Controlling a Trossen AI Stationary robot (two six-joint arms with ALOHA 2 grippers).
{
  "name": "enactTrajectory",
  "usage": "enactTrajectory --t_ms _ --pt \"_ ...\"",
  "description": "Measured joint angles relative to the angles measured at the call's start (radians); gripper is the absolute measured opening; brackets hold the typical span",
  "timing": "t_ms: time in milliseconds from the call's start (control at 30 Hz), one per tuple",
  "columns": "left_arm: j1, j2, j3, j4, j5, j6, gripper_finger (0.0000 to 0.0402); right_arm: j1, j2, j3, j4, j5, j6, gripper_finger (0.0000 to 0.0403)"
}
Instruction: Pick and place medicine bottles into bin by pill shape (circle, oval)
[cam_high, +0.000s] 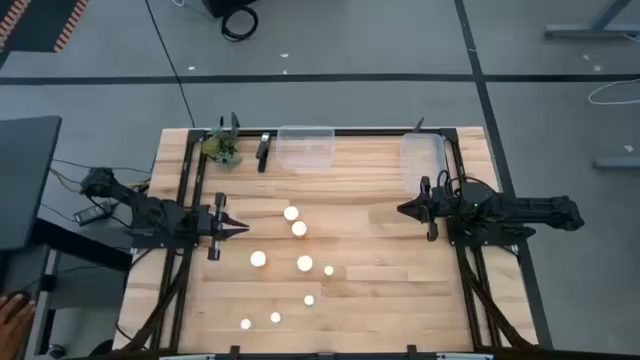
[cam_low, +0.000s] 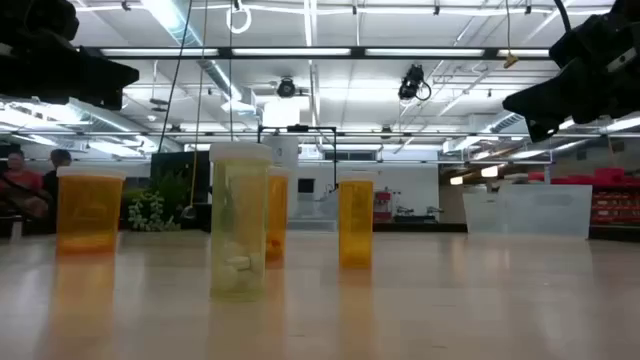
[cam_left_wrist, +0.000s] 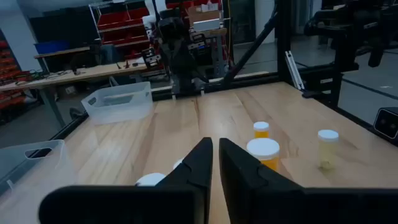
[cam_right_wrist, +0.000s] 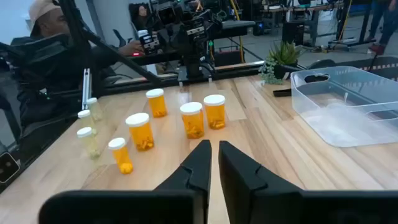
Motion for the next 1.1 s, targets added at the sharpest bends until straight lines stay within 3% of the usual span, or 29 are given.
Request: enactTrajectory --t_ms 1100 --pt "0.000 0.000 0.000 0.000 0.000 0.000 0.0030 0.000 0.000 0.000 0.000 0.000 0.000 0.0037"
